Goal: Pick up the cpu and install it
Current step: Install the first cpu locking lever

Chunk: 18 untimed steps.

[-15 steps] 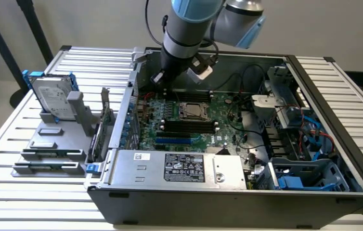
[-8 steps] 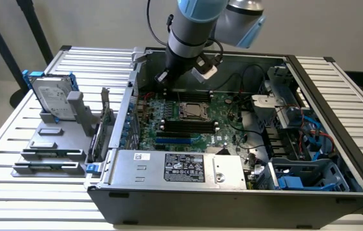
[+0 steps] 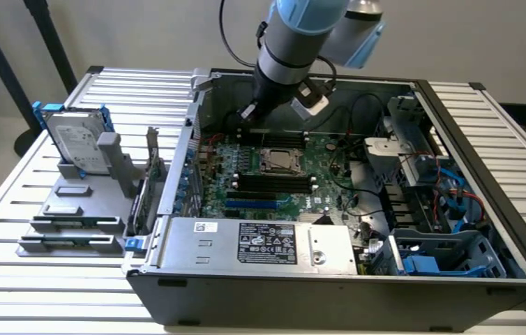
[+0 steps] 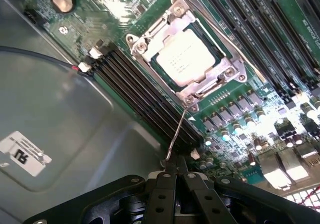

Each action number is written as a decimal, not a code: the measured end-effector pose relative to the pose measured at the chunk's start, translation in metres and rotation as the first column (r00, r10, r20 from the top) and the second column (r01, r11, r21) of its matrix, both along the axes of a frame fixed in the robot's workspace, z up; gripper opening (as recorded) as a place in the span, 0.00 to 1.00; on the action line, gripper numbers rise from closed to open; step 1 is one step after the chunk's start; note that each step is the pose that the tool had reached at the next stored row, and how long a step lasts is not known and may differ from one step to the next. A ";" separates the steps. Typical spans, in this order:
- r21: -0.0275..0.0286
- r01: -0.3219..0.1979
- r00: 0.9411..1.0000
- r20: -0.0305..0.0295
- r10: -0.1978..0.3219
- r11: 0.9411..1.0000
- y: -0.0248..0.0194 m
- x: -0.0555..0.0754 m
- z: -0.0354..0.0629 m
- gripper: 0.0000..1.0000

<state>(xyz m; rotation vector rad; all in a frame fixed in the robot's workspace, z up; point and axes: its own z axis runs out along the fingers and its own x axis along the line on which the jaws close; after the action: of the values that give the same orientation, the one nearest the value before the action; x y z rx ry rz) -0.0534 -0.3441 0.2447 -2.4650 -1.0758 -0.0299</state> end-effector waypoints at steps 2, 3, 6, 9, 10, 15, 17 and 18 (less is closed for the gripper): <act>0.001 0.000 1.000 0.000 0.000 1.000 -0.0001 0.005 0.0000 0.11; 0.001 0.000 1.000 0.000 0.000 1.000 -0.0002 0.007 0.0000 0.11; 0.002 0.000 1.000 0.000 0.000 1.000 -0.0007 0.009 -0.0002 0.11; 0.001 0.000 1.000 0.007 0.000 1.000 -0.0007 0.009 -0.0032 0.11; 0.000 0.000 1.000 0.011 0.000 1.000 -0.0007 0.009 -0.0045 0.11; -0.008 0.000 1.000 0.030 0.000 1.000 -0.0007 0.008 -0.0093 0.11; -0.010 0.000 0.999 0.043 0.000 1.000 -0.0007 0.006 -0.0109 0.11; -0.011 0.001 0.999 0.049 0.000 1.000 -0.0007 0.005 -0.0114 0.11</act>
<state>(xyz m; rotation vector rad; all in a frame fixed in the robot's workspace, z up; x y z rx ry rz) -0.0487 -0.3449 0.2333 -2.4865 -1.0992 -0.0855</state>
